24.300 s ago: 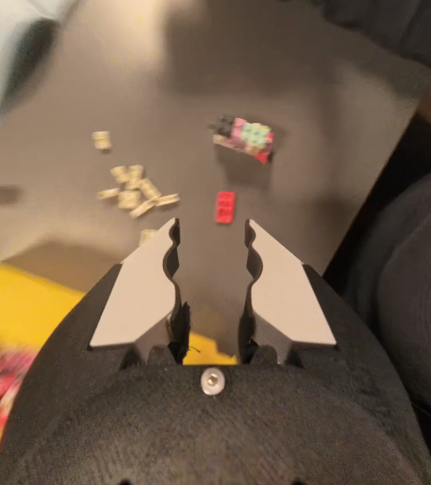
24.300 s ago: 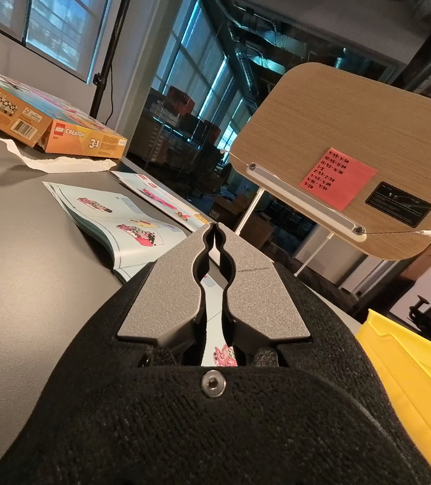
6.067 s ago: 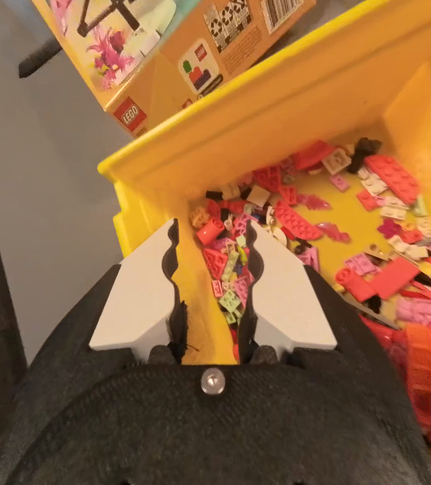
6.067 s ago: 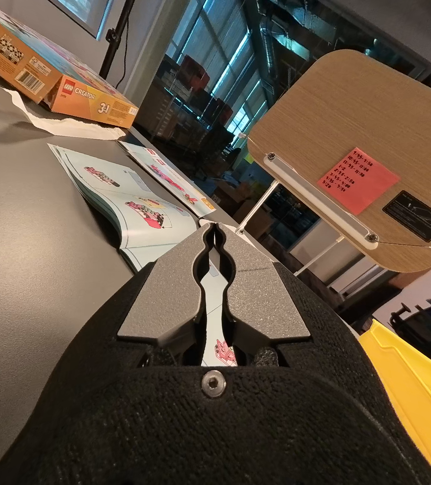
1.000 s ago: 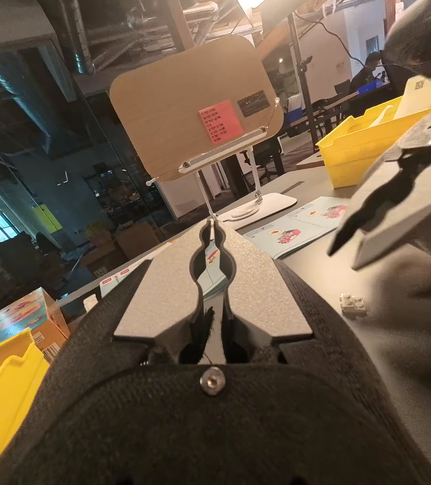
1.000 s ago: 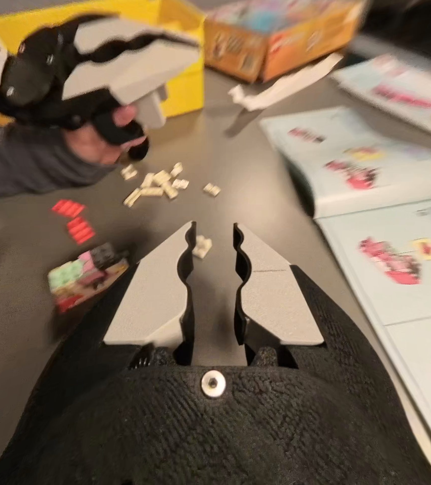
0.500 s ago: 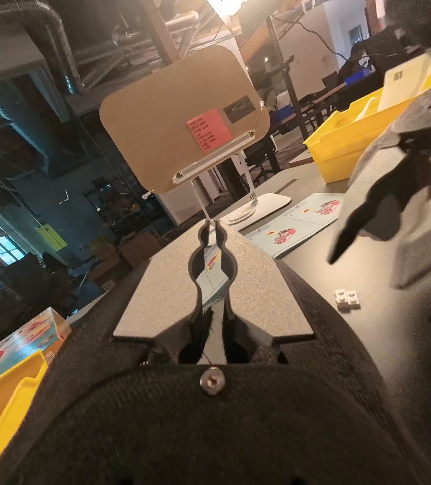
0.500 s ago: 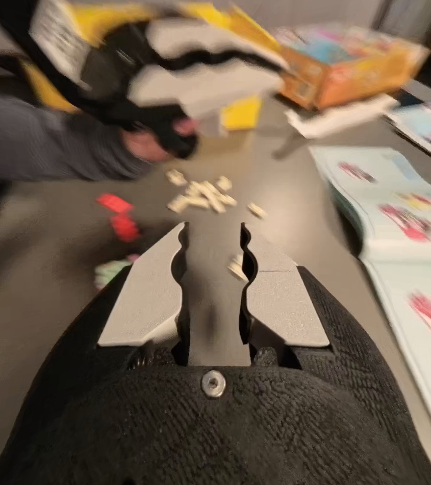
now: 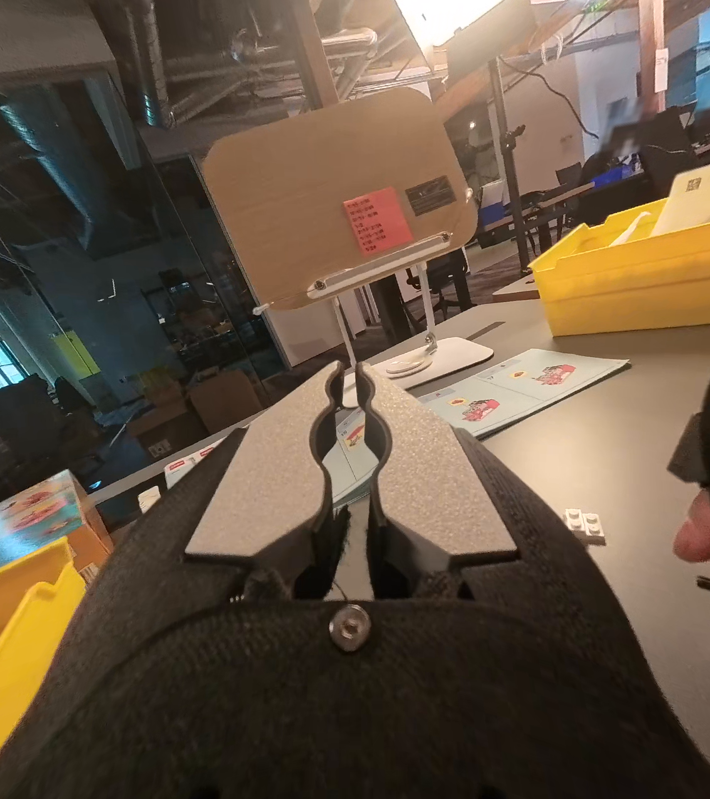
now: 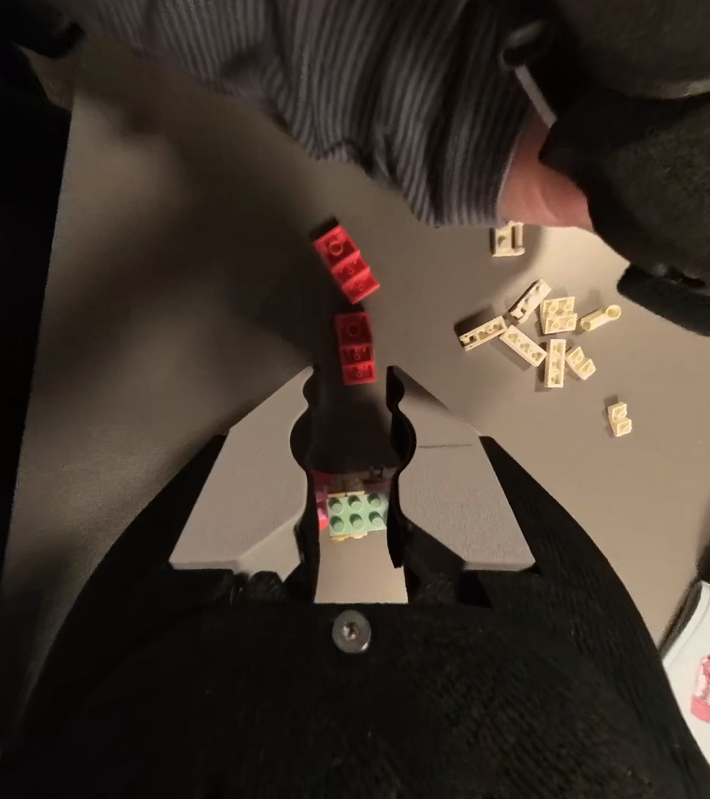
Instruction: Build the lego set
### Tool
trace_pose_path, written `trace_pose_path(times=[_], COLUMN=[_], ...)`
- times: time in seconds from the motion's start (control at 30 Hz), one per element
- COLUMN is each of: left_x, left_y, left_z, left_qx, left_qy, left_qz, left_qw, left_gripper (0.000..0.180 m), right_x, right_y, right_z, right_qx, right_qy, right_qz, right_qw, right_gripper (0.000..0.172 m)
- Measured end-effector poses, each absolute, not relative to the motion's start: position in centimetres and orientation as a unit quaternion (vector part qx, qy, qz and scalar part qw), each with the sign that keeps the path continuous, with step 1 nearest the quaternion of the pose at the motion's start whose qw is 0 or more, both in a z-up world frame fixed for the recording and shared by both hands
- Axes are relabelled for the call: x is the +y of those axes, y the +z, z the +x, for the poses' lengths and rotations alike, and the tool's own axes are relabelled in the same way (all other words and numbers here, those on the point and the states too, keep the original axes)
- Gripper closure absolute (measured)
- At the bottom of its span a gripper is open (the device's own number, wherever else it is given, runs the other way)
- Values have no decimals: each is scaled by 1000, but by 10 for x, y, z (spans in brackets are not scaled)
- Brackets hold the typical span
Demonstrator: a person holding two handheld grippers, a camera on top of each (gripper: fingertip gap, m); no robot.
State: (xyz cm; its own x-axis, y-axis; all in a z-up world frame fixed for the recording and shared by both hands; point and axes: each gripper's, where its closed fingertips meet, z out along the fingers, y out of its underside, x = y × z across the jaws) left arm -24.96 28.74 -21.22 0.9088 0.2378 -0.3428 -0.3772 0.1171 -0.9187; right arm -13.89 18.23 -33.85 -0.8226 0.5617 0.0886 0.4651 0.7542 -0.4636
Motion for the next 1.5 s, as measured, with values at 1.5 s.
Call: trace_pose_path(times=[1.5], left_x=[303], left_y=[-237], left_z=[-169], left_qx=[203], left_qy=[184], left_qz=[-668], left_qw=[692], left_gripper=[143], right_x=[304], right_y=[-215], right_z=[-174], right_qx=[-395], right_qy=[783], right_qz=[-413], right_qw=[246], right_gripper=[158])
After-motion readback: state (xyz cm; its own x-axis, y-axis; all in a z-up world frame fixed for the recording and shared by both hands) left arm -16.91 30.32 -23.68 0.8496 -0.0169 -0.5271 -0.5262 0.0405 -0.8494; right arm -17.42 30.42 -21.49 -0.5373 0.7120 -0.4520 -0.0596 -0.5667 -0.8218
